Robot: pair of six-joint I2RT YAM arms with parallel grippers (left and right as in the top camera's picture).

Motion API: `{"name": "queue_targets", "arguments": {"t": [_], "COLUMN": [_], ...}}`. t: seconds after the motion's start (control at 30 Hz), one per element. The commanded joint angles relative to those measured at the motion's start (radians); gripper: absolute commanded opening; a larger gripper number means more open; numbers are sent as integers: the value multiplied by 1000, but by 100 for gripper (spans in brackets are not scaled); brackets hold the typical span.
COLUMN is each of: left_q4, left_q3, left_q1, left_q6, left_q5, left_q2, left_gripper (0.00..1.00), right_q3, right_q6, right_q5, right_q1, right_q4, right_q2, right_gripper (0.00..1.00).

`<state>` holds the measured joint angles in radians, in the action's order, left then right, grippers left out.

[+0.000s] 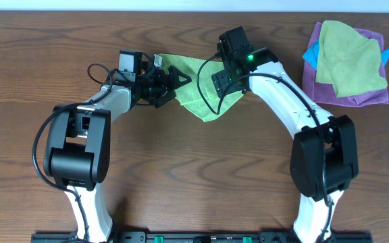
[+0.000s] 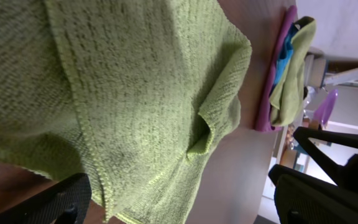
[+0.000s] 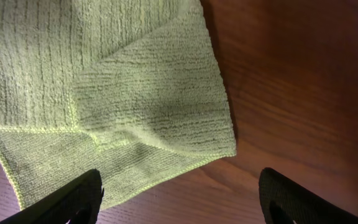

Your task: Fold the cloth

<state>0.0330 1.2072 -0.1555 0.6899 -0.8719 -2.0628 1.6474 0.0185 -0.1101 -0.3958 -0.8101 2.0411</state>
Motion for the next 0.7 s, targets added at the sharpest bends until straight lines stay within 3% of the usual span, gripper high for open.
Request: {"name": "queue_targets", "arguments": {"t": [0.0,0.67], "left_q4": [-2,5], "left_q3": [-5,-5], "left_q1": [-6,-93], "left_q6": [-17,25], "left_q5": [32,126], "left_q2": [9,6], "left_gripper": [95,95], "right_q3": [2,2], "right_q6": [-17,-43], "right_q5": [-14,-14], "right_q1": [3,4], "right_q4": [10,25], "right_q2": [-14,-14], "right_gripper": [81,82]}}
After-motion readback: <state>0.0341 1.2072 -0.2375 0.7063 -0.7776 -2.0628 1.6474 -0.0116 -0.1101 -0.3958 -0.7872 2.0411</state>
